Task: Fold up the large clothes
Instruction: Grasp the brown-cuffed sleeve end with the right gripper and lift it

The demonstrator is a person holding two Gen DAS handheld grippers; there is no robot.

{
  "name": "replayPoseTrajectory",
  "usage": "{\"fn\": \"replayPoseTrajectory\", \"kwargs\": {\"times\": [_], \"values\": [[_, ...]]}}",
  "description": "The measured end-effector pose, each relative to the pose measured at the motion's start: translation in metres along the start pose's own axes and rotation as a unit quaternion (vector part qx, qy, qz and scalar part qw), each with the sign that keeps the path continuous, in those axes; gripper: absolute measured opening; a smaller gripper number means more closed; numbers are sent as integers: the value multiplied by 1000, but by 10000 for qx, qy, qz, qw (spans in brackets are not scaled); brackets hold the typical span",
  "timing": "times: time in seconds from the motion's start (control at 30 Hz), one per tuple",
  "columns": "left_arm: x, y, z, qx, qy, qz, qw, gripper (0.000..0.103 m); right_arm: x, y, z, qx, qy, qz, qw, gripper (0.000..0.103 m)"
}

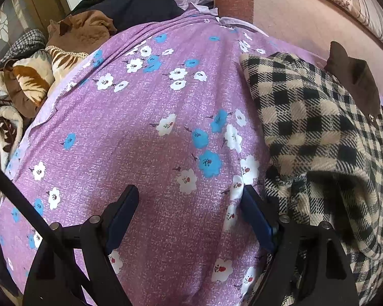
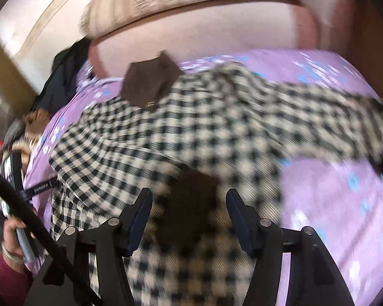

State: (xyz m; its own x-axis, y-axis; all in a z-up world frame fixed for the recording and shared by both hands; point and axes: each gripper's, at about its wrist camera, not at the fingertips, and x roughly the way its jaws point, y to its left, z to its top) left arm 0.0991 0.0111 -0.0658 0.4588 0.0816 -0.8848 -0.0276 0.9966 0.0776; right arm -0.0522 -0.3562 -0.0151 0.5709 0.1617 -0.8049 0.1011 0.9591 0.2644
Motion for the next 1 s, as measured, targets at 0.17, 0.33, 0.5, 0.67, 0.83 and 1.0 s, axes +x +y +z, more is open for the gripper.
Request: {"fn": "replayPoseTrajectory", "kwargs": {"times": [0.17,0.33,0.5,0.67,0.83,1.0], "values": [[3,0,4,-29,-46,-14,10000,81,68,26,33,-811,440,-52,9957,77],[6,8,9,-201,-56,-59,9998,81,79,36,22,-1288,566,-160,9899,10],[7,10,10,-204,-85,28,9998,81,43,49,43,-1573,-465,-848,9828,10],[2,11,12,-252,-125,30,9996,81,63,35,64,-1292,-559,-1323,9812,10],[-17,14,19,-513,-449,-428,9968,81,93,22,70,-1209,-588,-1796,9745,18],[-28,-4,22,-496,-571,-1113,9909,81,48,5,64,-650,-682,-1444,9850,29]]}}
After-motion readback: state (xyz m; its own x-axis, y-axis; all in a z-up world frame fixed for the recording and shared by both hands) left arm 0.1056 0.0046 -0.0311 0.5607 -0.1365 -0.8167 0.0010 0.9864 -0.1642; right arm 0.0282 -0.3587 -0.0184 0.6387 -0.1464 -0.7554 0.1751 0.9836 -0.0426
